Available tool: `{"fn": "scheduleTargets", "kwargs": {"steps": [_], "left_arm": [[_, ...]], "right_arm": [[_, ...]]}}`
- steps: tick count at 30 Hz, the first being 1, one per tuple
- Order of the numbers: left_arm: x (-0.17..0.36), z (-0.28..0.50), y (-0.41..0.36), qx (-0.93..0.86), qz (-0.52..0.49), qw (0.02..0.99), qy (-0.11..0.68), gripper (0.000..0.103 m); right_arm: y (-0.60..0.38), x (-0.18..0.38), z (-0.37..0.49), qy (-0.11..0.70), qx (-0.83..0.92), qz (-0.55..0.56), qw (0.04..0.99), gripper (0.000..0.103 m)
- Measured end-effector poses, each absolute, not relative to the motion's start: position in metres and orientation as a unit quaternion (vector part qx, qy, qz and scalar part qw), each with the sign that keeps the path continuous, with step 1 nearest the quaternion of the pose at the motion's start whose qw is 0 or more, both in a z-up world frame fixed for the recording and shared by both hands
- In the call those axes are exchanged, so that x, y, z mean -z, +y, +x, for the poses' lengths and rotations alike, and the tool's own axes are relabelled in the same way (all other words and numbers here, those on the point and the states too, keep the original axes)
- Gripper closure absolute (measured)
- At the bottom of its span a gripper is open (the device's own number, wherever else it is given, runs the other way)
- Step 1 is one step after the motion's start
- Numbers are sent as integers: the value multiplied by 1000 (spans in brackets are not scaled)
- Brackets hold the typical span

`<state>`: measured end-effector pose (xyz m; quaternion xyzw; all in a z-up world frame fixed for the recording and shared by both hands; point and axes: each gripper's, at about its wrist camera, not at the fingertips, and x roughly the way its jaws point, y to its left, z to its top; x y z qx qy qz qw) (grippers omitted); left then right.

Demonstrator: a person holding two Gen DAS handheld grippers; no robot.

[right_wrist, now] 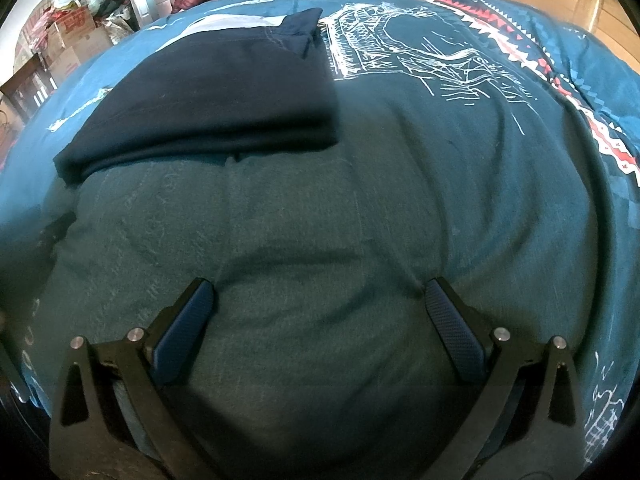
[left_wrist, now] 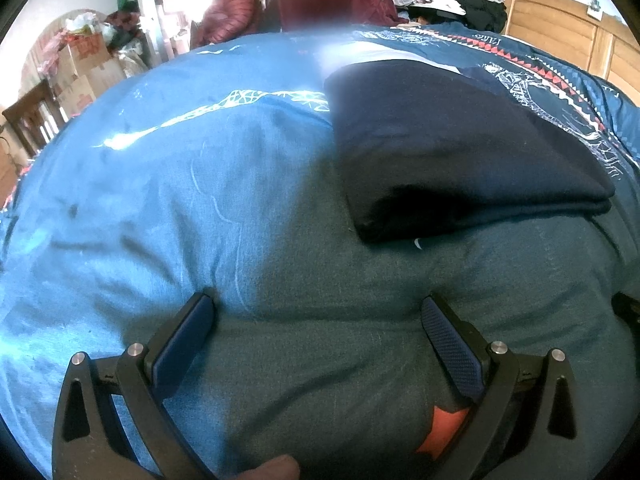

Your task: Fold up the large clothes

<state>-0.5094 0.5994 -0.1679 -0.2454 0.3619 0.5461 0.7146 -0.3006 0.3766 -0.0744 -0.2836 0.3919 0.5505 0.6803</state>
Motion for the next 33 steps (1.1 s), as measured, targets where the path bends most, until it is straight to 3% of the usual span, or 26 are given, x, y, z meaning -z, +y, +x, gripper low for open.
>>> {"fn": "scheduleTargets", "kwargs": {"steps": [33], "left_arm": [[171,-508,599,-547,-242,714,364,0]], "right_arm": [[381,76,-297,394,-551,-282,680,0]]}}
